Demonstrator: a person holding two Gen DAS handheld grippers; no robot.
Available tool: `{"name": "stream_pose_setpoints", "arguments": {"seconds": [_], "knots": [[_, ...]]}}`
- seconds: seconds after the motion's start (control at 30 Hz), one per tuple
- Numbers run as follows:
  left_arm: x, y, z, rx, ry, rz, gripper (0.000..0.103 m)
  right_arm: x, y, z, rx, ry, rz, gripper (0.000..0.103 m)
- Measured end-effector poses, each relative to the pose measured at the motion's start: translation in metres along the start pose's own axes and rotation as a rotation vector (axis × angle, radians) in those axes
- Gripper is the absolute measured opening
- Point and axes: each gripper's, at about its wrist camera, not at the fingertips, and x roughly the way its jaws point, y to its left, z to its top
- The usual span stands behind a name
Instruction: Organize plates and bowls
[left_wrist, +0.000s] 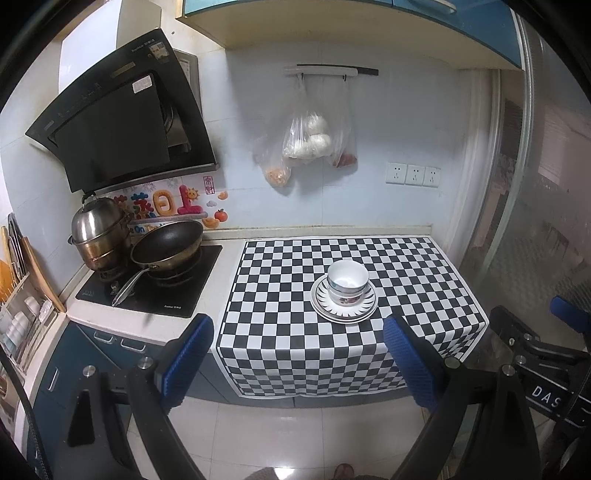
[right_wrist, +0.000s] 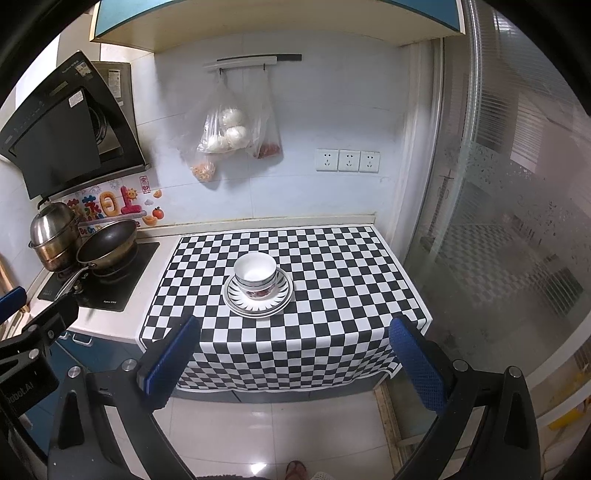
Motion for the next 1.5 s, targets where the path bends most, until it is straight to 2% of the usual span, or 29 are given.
{"name": "stream_pose_setpoints", "arguments": {"seconds": [1.5], "knots": [[0.01, -0.016, 0.001, 0.0, -0.001, 0.008, 0.094, 0.011, -0.01, 0.004, 0.017, -0.001, -0.016, 0.103]]}}
